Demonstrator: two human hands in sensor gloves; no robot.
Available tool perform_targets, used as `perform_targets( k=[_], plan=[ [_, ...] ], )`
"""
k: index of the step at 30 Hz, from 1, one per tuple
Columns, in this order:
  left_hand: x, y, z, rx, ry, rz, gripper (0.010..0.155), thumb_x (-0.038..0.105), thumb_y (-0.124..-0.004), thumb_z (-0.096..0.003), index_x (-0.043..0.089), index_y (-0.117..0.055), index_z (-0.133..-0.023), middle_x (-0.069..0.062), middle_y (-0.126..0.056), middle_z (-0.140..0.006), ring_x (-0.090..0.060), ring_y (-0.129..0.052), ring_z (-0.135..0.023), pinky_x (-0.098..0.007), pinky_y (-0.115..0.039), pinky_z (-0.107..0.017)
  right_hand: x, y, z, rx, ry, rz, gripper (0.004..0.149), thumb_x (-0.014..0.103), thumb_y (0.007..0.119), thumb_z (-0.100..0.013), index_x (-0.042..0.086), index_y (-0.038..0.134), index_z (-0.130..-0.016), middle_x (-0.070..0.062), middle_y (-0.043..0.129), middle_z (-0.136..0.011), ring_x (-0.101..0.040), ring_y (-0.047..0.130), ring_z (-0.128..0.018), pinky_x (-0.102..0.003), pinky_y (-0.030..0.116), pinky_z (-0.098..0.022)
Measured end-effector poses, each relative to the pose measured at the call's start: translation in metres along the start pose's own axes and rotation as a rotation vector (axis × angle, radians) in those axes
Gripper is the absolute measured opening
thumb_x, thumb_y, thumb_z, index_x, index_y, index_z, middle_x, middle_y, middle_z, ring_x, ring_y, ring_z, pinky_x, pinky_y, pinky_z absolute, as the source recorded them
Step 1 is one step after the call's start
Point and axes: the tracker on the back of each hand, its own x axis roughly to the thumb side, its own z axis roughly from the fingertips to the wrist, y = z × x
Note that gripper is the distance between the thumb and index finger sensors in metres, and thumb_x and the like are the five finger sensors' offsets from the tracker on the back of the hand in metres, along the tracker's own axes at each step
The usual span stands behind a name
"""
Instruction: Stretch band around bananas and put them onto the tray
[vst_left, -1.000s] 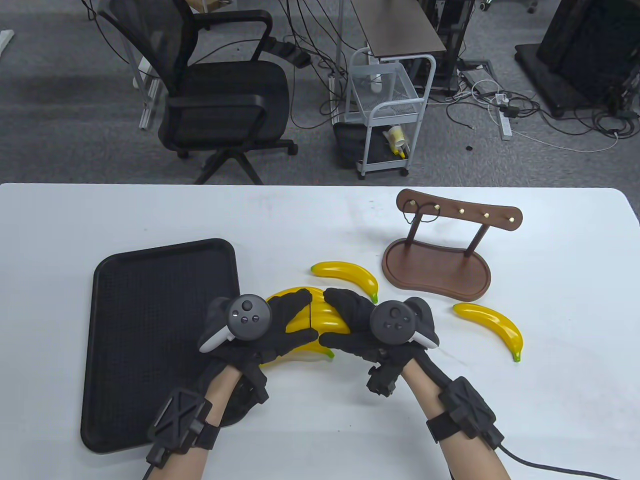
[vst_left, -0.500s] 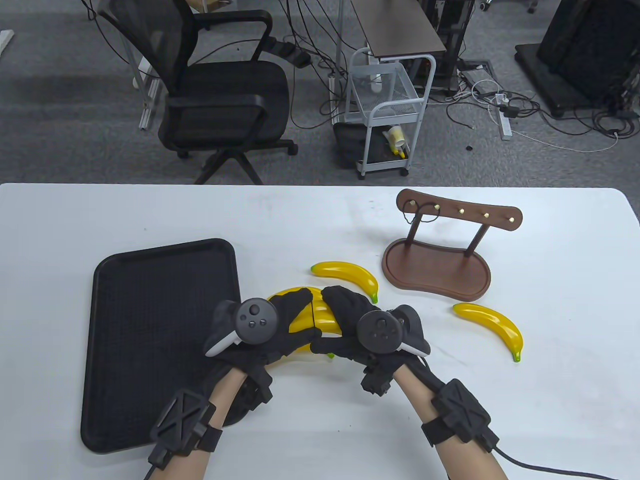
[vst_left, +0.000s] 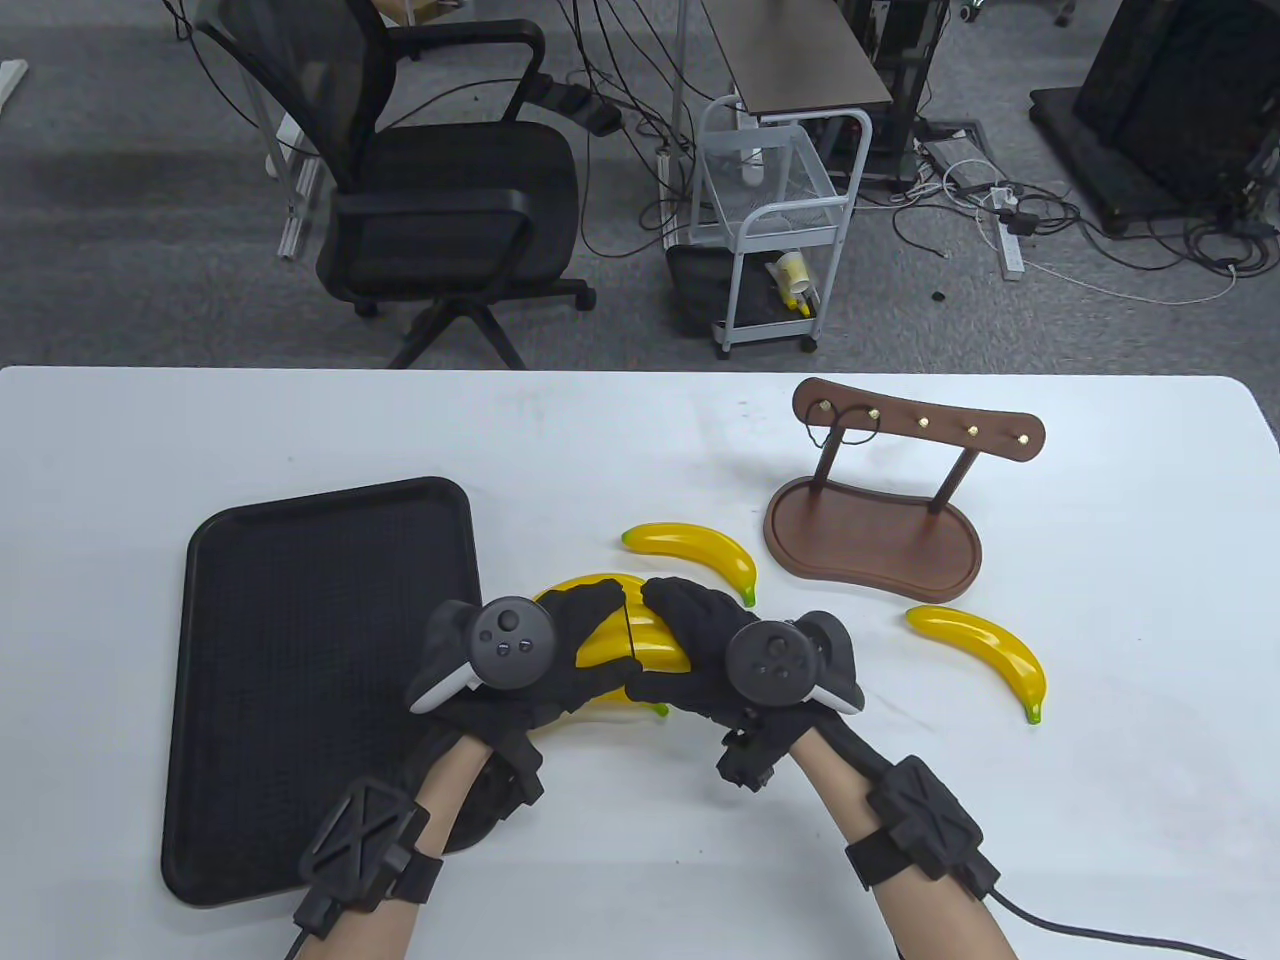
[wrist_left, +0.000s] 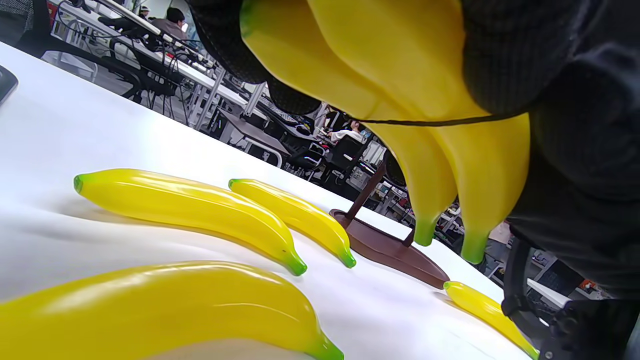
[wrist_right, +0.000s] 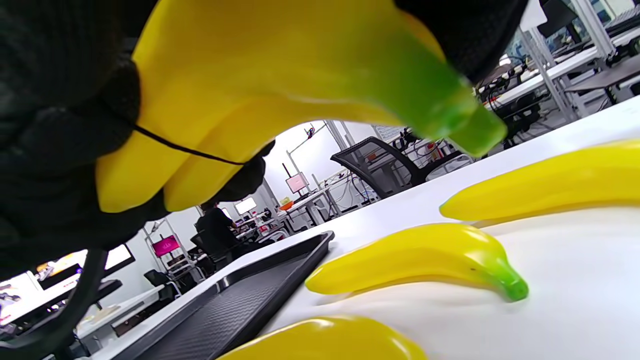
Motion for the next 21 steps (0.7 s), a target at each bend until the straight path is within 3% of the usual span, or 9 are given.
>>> perform_targets(
  k=[4,21],
  plan=[
    [-0.003,-0.001,0.000,-0.013,-0.004,0.027,0.080,0.065,-0.075,-0.0508,0.029,-0.046,-0.116,0.000,-0.060,-0.122,-0.026,-0.071,-0.108,-0.049,-0.053,-0.087,-0.006,-0.001,0.000,0.006,0.005,-0.049,0.086,0.059,0.079,-0.043,0.008,0.056,-0.109,-0.018,0.068,-0.108,-0.043,0.079,-0.087,-0.058,0.073,-0.058],
    [-0.012,0.004,0.000,-0.016,0.034,0.121,0.079,0.067,-0.072,-0.0530,0.024,-0.050,-0.115,-0.005,-0.067,-0.119,-0.029,-0.079,-0.101,-0.051,-0.060,-0.082,-0.001,-0.006,0.000,-0.014,-0.015,0.040,0.084,0.054,0.082,-0.045,0.016,0.046,-0.111,-0.011,0.059,-0.113,-0.038,0.071,-0.097,-0.054,0.072,-0.062]
  ],
)
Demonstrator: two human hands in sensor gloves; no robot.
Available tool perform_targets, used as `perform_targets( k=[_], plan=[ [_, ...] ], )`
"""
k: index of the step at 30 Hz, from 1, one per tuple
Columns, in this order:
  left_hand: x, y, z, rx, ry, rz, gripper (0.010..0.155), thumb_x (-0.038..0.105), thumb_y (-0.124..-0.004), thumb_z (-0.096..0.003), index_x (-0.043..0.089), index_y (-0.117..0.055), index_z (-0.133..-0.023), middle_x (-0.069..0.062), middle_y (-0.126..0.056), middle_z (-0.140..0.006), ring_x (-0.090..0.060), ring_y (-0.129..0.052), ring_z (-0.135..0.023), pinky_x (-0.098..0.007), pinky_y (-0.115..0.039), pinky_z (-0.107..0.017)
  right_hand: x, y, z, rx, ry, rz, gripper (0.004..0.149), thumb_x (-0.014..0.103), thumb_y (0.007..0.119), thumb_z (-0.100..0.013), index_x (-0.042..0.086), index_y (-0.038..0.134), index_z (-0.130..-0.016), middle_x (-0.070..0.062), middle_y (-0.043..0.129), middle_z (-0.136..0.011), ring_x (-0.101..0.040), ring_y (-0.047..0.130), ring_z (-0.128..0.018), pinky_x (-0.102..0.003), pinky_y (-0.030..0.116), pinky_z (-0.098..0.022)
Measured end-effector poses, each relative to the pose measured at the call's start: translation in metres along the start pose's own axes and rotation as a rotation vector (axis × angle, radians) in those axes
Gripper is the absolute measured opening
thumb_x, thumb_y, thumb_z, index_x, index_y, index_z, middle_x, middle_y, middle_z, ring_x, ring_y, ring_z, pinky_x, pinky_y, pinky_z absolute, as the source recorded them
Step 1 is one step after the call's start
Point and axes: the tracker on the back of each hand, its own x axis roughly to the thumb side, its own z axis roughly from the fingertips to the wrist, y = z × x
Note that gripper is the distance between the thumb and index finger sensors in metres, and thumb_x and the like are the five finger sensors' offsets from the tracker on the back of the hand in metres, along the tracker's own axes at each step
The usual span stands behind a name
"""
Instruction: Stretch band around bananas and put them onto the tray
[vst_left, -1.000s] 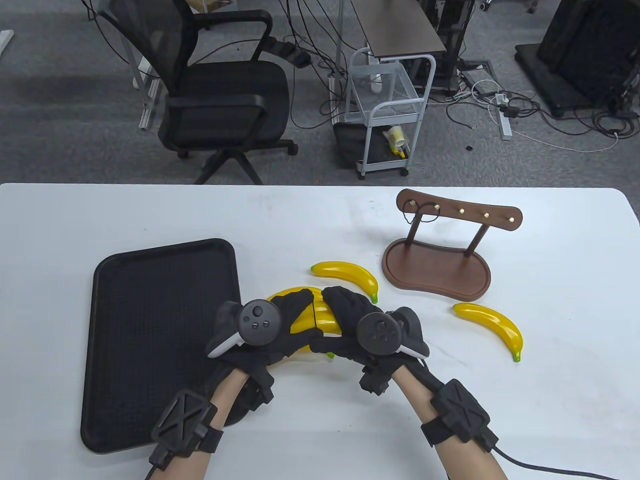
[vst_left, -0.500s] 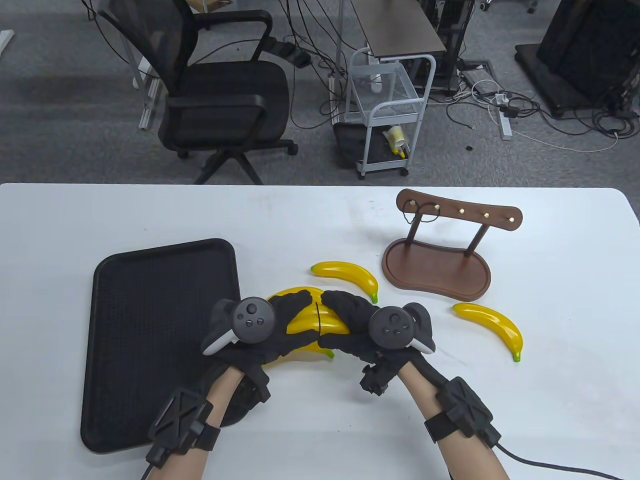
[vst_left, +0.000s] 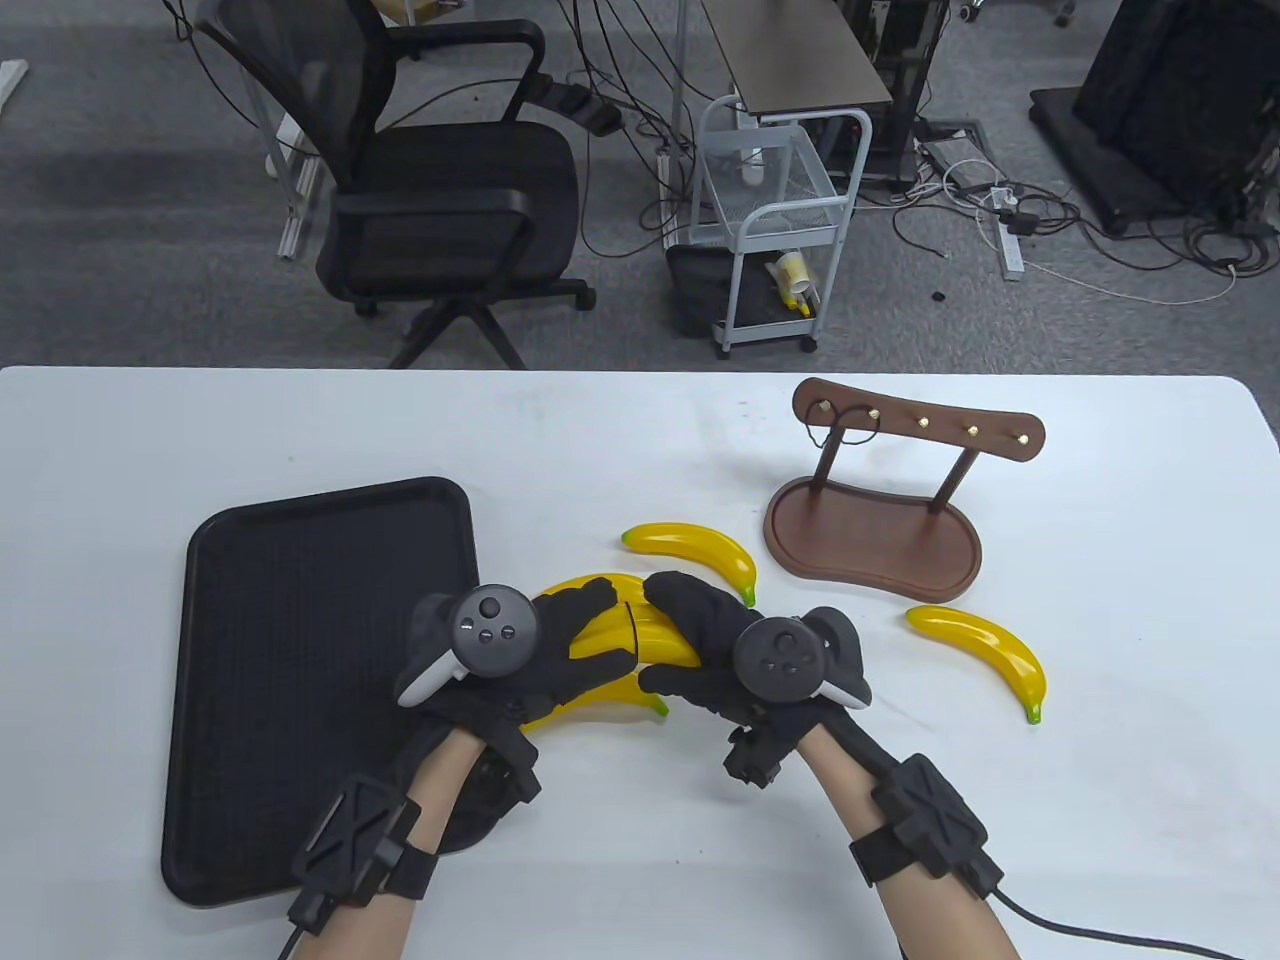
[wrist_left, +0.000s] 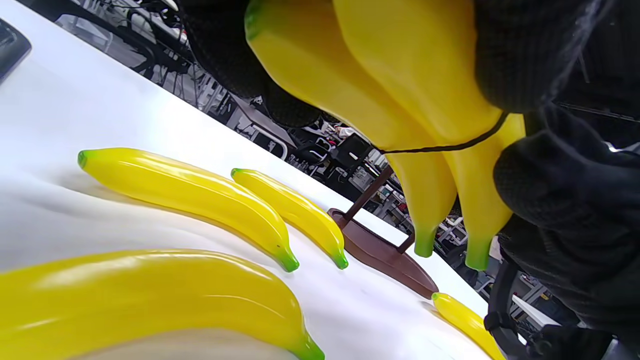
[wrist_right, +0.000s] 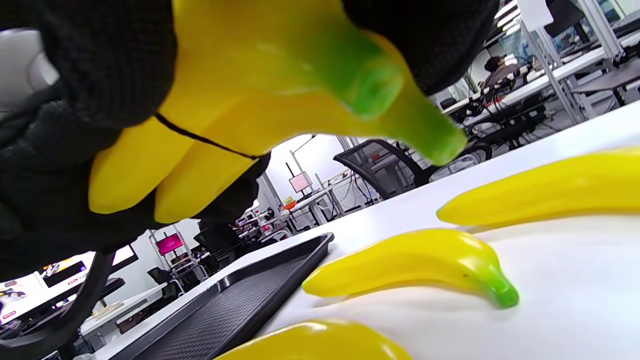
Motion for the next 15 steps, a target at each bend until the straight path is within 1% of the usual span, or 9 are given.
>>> perform_targets(
  k=[6,9,15],
  plan=[
    [-0.010,0.000,-0.001,-0.017,0.027,0.108,0.079,0.067,-0.071,-0.0539,0.021,-0.051,-0.115,-0.008,-0.068,-0.117,-0.031,-0.082,-0.099,-0.051,-0.063,-0.080,0.005,-0.002,0.000,-0.039,-0.012,0.060,0.081,0.047,0.085,-0.045,0.018,0.047,-0.110,-0.008,0.061,-0.112,-0.035,0.072,-0.098,-0.049,0.072,-0.064],
    [-0.013,0.001,-0.002,-0.038,0.036,0.179,0.079,0.067,-0.070,-0.0544,0.019,-0.052,-0.115,-0.010,-0.070,-0.116,-0.032,-0.083,-0.097,-0.052,-0.064,-0.078,0.008,-0.003,0.001,-0.071,-0.022,0.105,0.079,0.044,0.086,-0.046,0.020,0.046,-0.110,-0.006,0.061,-0.112,-0.033,0.072,-0.098,-0.048,0.072,-0.064],
    [-0.018,-0.002,-0.004,-0.075,0.043,0.264,0.079,0.068,-0.067,-0.0555,0.016,-0.054,-0.114,-0.013,-0.073,-0.113,-0.034,-0.088,-0.092,-0.052,-0.069,-0.073,0.011,-0.003,0.001,-0.111,-0.029,0.142,0.075,0.037,0.087,-0.048,0.021,0.045,-0.109,-0.004,0.062,-0.110,-0.030,0.073,-0.097,-0.045,0.073,-0.064]
  ],
)
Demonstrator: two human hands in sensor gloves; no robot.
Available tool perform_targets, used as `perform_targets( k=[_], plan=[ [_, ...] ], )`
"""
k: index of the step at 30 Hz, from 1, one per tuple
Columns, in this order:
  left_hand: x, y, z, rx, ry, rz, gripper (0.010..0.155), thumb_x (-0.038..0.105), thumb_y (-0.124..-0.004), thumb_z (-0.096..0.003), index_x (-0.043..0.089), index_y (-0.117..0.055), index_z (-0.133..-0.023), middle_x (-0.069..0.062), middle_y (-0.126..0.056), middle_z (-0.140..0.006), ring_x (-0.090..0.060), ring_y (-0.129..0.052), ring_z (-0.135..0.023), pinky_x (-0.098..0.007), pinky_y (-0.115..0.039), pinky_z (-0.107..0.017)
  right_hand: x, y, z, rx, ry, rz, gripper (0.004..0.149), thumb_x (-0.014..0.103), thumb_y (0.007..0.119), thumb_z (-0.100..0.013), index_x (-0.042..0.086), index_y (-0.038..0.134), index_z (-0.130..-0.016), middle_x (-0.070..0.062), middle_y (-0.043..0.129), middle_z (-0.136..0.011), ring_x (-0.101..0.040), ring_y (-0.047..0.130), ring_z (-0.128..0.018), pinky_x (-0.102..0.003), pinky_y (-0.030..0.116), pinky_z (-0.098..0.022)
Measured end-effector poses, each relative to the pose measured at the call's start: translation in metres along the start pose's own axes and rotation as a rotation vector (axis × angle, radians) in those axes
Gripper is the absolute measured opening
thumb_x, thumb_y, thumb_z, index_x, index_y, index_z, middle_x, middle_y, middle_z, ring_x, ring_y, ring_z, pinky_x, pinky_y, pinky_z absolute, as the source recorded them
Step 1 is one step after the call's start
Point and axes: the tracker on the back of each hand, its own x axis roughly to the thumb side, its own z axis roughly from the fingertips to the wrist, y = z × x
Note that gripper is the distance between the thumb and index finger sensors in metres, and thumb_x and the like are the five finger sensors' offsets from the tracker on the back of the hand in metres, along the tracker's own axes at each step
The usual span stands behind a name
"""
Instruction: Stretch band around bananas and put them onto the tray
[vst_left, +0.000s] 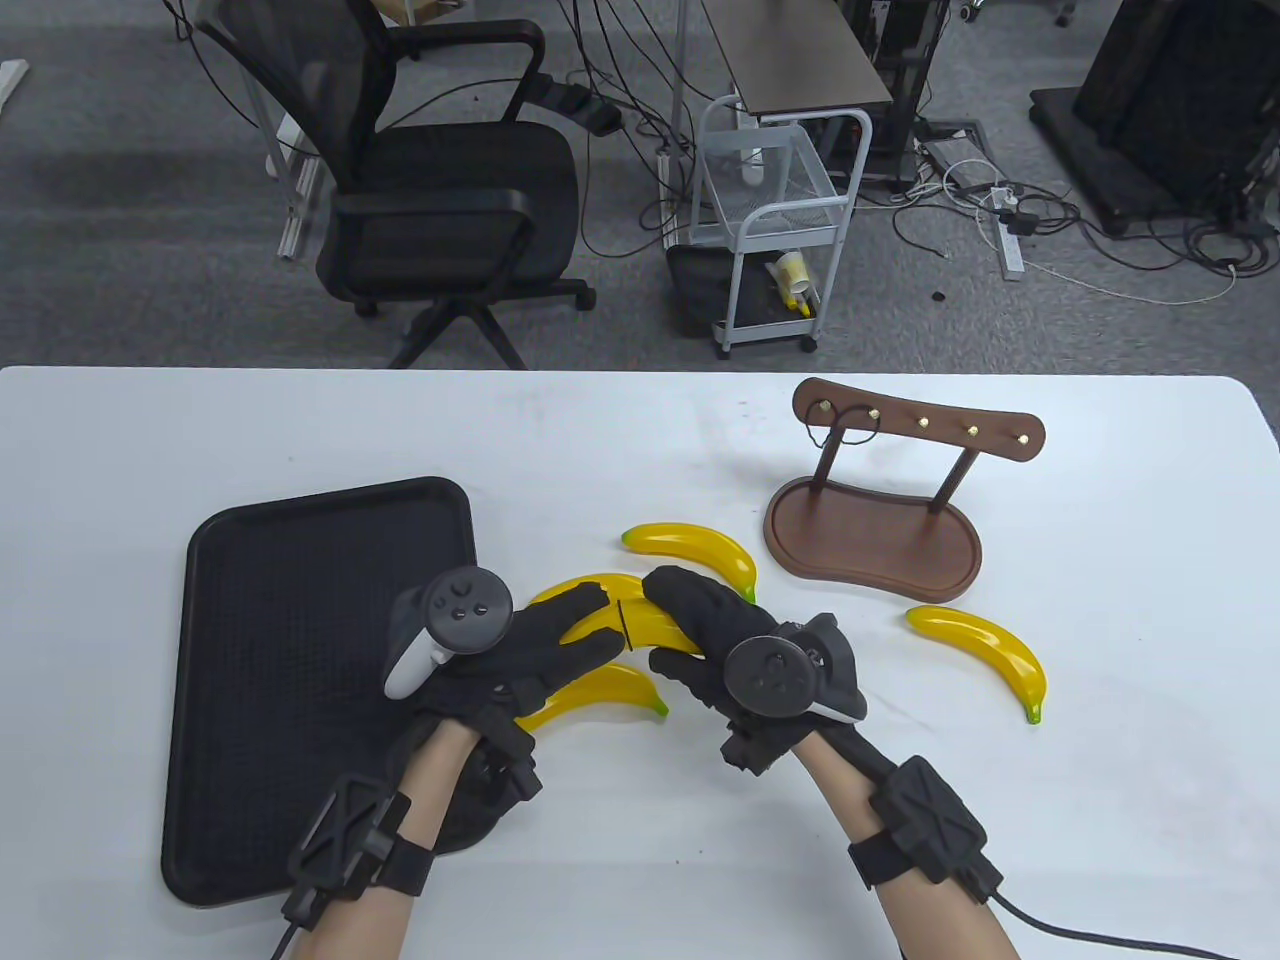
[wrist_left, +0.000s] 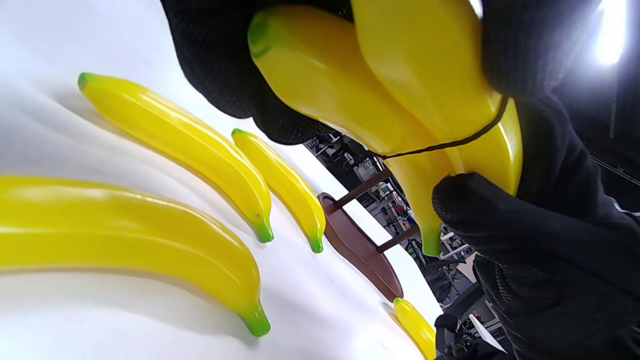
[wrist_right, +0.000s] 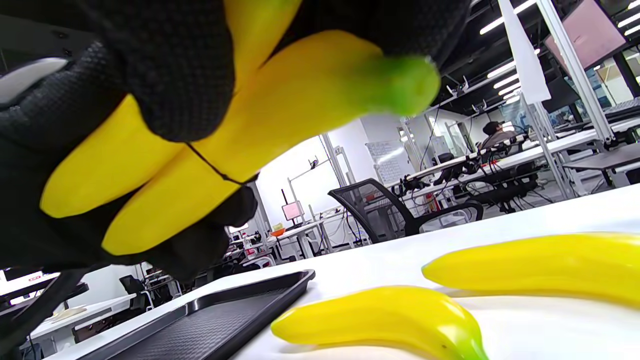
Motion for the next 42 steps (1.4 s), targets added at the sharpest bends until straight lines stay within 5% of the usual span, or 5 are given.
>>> perform_targets(
  k=[9,17,34,42],
  plan=[
    [-0.005,-0.004,-0.002,-0.037,0.015,0.031,0.077,0.066,-0.063,-0.0570,0.015,-0.055,-0.114,-0.015,-0.073,-0.114,-0.036,-0.091,-0.090,-0.051,-0.073,-0.070,0.000,0.005,0.001,-0.006,0.012,0.022,0.071,0.033,0.089,-0.048,0.020,0.051,-0.107,-0.003,0.069,-0.105,-0.028,0.080,-0.092,-0.044,0.076,-0.062],
    [0.001,-0.001,0.000,-0.025,-0.016,0.014,0.072,0.063,-0.063,-0.0582,0.021,-0.051,-0.115,-0.010,-0.061,-0.121,-0.038,-0.076,-0.104,-0.054,-0.063,-0.077,-0.003,0.003,0.001,-0.008,0.035,0.013,0.071,0.033,0.090,-0.047,0.018,0.054,-0.106,-0.005,0.073,-0.104,-0.029,0.082,-0.090,-0.043,0.078,-0.060],
    [0.026,0.006,0.011,0.104,-0.125,-0.269,0.070,0.059,-0.070,-0.0572,0.032,-0.043,-0.116,-0.001,-0.050,-0.127,-0.033,-0.070,-0.113,-0.049,-0.060,-0.085,-0.009,-0.001,-0.003,0.043,0.148,-0.098,0.070,0.033,0.091,-0.047,0.014,0.058,-0.106,-0.010,0.076,-0.101,-0.032,0.086,-0.086,-0.044,0.080,-0.056],
    [0.032,-0.005,0.009,0.115,-0.092,-0.415,0.066,0.050,-0.076,-0.0584,0.031,-0.046,-0.114,0.002,-0.061,-0.121,-0.028,-0.078,-0.107,-0.047,-0.064,-0.083,-0.011,0.002,-0.004,0.067,0.204,-0.138,0.070,0.032,0.091,-0.047,0.011,0.059,-0.105,-0.012,0.078,-0.100,-0.034,0.087,-0.085,-0.045,0.080,-0.055]
  ],
)
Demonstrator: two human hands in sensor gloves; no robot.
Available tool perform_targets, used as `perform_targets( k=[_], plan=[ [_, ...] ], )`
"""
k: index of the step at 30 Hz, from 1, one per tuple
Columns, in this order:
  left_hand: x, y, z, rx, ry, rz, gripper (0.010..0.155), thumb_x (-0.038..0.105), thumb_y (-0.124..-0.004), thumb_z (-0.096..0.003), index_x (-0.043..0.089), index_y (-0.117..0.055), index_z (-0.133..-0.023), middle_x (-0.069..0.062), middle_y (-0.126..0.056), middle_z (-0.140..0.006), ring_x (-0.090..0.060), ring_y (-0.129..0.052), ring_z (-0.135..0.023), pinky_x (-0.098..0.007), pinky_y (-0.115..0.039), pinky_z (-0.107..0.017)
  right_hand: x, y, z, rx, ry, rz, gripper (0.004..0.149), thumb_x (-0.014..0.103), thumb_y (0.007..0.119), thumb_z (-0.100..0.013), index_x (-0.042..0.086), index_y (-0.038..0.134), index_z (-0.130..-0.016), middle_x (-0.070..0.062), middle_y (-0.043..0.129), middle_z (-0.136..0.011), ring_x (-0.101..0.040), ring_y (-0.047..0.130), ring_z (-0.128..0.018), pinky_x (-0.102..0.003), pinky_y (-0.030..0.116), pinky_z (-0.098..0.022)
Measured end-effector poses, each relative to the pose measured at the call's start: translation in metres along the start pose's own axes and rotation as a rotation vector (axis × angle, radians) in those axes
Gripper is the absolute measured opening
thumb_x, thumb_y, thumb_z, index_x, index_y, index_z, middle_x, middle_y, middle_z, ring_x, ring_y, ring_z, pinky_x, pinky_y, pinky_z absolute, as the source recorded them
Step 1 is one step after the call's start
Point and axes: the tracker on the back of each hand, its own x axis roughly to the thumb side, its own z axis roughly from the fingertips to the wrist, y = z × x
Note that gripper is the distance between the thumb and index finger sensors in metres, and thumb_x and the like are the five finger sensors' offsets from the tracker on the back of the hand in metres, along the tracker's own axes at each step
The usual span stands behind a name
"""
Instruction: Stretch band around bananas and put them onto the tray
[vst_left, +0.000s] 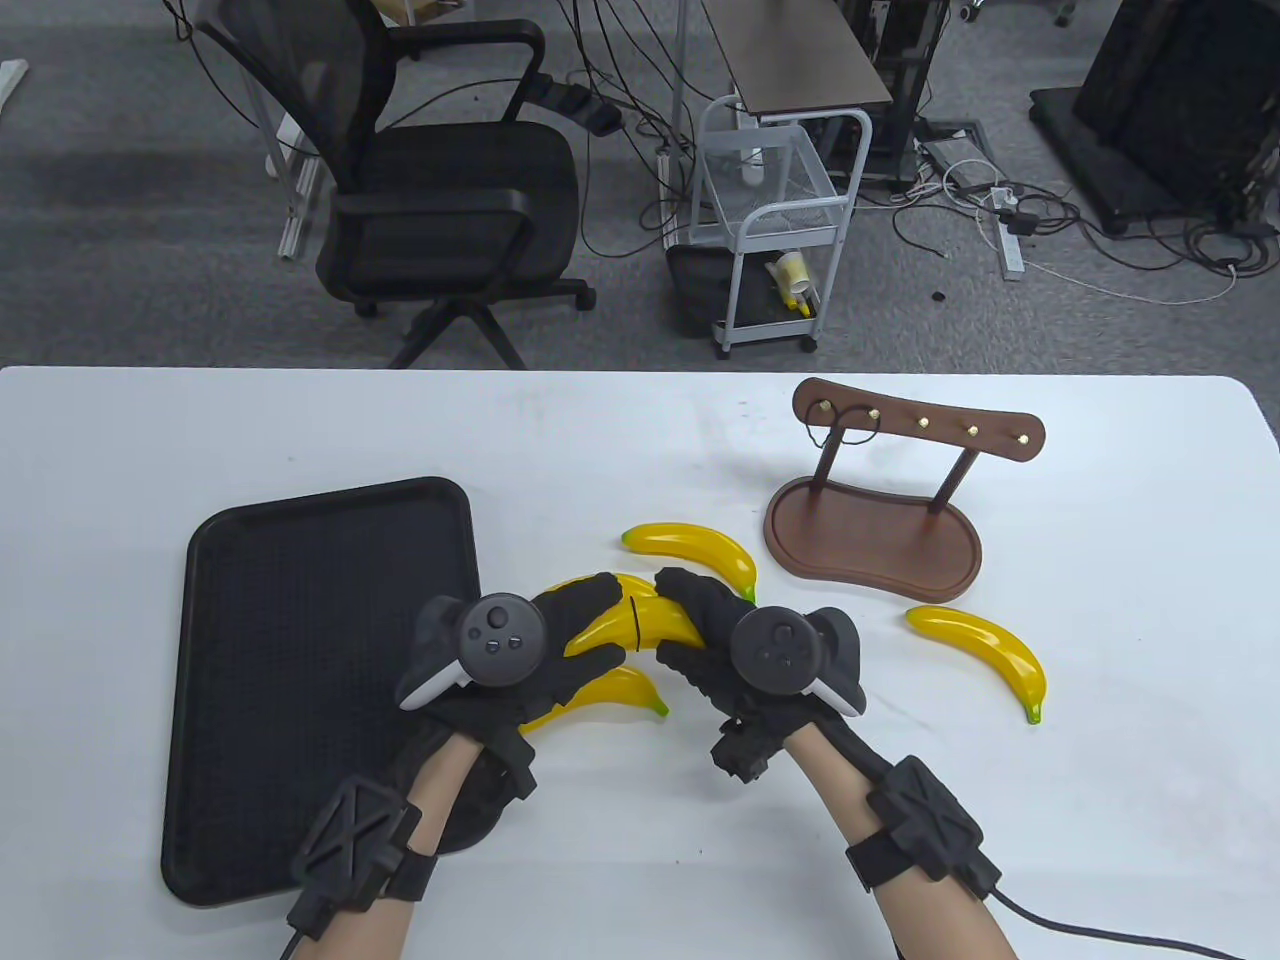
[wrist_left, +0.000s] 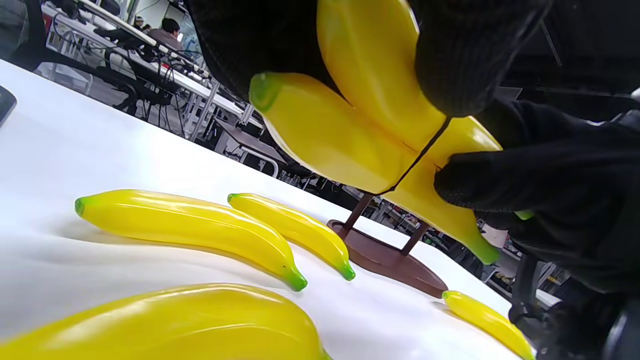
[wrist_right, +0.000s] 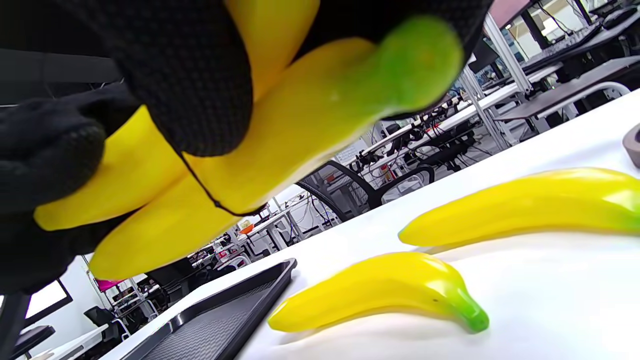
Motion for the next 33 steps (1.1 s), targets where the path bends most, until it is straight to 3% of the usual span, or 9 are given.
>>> perform_targets(
  k=[8,20,26,33],
  plan=[
    [0.004,-0.005,-0.001,0.014,0.028,-0.100,0.067,0.046,-0.081,-0.0579,0.029,-0.048,-0.113,0.002,-0.067,-0.117,-0.025,-0.083,-0.104,-0.045,-0.068,-0.081,-0.004,0.007,0.000,0.040,0.010,-0.040,0.070,0.033,0.090,-0.047,0.011,0.059,-0.106,-0.013,0.076,-0.101,-0.034,0.086,-0.085,-0.046,0.080,-0.056],
    [0.000,-0.001,0.001,0.050,0.045,-0.128,0.065,0.045,-0.079,-0.0588,0.026,-0.048,-0.113,0.000,-0.069,-0.116,-0.025,-0.083,-0.102,-0.045,-0.068,-0.081,-0.013,0.006,-0.002,0.091,0.000,-0.242,0.072,0.038,0.082,-0.052,0.011,0.049,-0.110,-0.016,0.065,-0.109,-0.040,0.075,-0.093,-0.051,0.074,-0.061],
    [-0.015,0.016,0.004,0.113,0.127,-0.229,0.065,0.045,-0.078,-0.0596,0.026,-0.047,-0.113,-0.001,-0.068,-0.116,-0.025,-0.082,-0.102,-0.045,-0.067,-0.082,-0.022,-0.008,0.001,0.053,0.019,-0.268,0.073,0.046,0.075,-0.055,0.010,0.047,-0.111,-0.017,0.062,-0.110,-0.042,0.071,-0.096,-0.053,0.071,-0.062],
    [-0.048,0.048,0.013,0.203,0.238,-0.237,0.065,0.046,-0.078,-0.0603,0.026,-0.046,-0.114,-0.001,-0.067,-0.117,-0.025,-0.081,-0.103,-0.045,-0.066,-0.082,-0.038,-0.032,0.008,0.008,0.031,-0.240,0.072,0.047,0.074,-0.055,0.011,0.047,-0.111,-0.017,0.062,-0.111,-0.042,0.071,-0.096,-0.053,0.071,-0.062]
  ],
)
